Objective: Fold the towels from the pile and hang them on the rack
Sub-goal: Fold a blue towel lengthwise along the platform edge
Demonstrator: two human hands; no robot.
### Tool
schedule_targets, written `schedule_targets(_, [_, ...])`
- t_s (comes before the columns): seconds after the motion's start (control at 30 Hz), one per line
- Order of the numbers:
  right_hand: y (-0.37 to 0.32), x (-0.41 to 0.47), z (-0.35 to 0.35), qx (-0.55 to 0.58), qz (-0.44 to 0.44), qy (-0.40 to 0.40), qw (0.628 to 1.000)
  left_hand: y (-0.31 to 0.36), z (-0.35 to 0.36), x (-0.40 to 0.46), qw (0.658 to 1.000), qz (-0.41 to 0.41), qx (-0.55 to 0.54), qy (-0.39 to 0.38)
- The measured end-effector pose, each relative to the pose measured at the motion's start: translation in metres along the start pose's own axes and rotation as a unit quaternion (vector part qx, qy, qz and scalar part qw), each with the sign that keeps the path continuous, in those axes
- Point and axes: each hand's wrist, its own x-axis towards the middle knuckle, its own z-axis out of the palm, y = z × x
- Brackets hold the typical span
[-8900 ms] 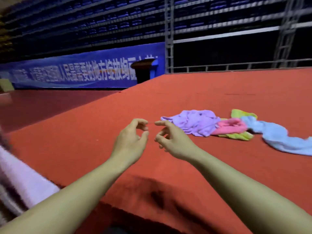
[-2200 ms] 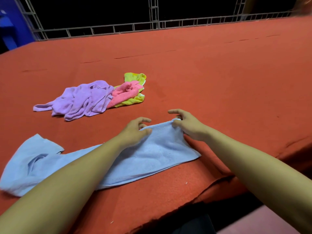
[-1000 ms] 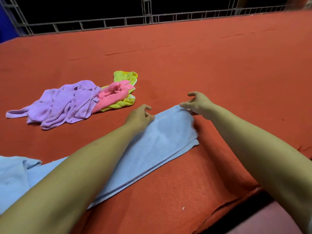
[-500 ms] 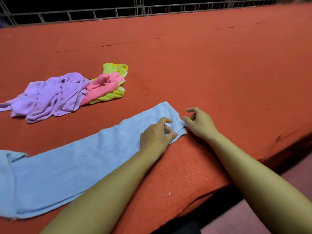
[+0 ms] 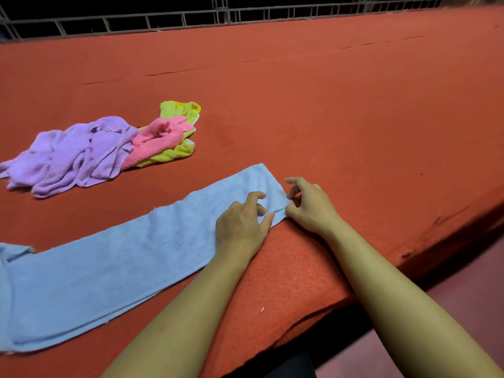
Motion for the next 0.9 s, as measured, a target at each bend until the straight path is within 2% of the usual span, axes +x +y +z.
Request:
schedule_targets(0.13, [0.006,0.002,-0.001,0.021,-0.013,-0.01,1.0,-0.002,0.002,0.001,1.0,-0.011,-0.01,0.01])
schedule_targets(0.4, [0.005,-0.001,-0.006,0.105,-0.064,0.045,0.991,-0.001,-0.002,-0.001,0.996,-0.002,-0.045,0.075])
schedule_targets(0.5, [0.002,-0.008,-0.013,0.129,-0.072,0.03,0.989,-0.002,0.001,-0.003,0.994,0.039,-0.008,0.099])
schedule_targets(0.6, [-0.003,-0.012,-0.016,0.137,-0.046,-0.023,0.989,-0.004,0.005,-0.005,0.994,0.059,0.054,0.079])
schedule_targets(0.77, [-0.003,-0.01,-0.023,0.215,0.004,0.035,0.976,-0.007,0.006,-0.006,0.994,0.036,0.082,0.068])
schedule_targets(0.83, [-0.003,-0.009,-0.024,0.168,0.035,0.084,0.982,-0.003,0.003,-0.007,0.996,0.033,0.051,0.071])
schedule_targets(0.9, [-0.003,-0.012,-0.025,0.098,0.064,0.082,0.99,0.001,-0.004,-0.007,0.998,-0.006,0.008,0.059])
